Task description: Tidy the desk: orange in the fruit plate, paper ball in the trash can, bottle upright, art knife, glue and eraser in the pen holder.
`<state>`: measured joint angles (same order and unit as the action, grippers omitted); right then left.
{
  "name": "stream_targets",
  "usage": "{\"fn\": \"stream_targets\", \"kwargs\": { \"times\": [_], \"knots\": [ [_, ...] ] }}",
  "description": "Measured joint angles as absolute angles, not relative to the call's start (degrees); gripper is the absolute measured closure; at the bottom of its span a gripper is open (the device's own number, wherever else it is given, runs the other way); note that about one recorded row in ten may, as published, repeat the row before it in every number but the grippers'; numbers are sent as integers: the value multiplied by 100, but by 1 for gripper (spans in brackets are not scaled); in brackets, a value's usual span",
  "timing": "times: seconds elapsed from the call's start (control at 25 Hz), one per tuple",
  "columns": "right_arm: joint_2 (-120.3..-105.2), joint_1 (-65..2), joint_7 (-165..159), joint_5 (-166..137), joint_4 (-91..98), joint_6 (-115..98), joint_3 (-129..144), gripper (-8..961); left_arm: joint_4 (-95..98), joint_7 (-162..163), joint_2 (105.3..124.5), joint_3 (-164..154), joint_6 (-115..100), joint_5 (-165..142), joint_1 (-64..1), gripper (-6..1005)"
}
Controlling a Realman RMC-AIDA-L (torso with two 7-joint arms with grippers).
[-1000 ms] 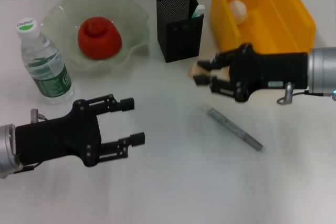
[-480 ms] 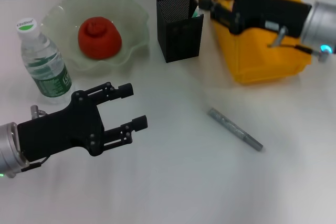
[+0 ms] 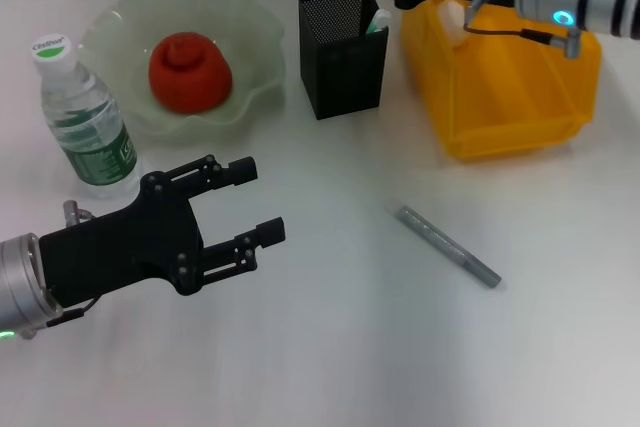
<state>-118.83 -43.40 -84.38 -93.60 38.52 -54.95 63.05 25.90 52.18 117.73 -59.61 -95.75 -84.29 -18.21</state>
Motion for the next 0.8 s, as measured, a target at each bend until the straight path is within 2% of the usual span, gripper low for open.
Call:
{"fn": "stream_targets", "kwargs": {
  "times": [0.36, 0.8],
  "knots": [
    [-11895, -4643, -8912, -9872, 3664, -5158, 6334, 649, 2530, 5124, 11765, -5959, -9575, -8428, -1819, 286],
    [-11909, -4638, -8989, -9867, 3643, -4926, 6330, 634, 2531, 5137, 11731, -5959, -9602, -8445, -1818, 285]
  ]
}}
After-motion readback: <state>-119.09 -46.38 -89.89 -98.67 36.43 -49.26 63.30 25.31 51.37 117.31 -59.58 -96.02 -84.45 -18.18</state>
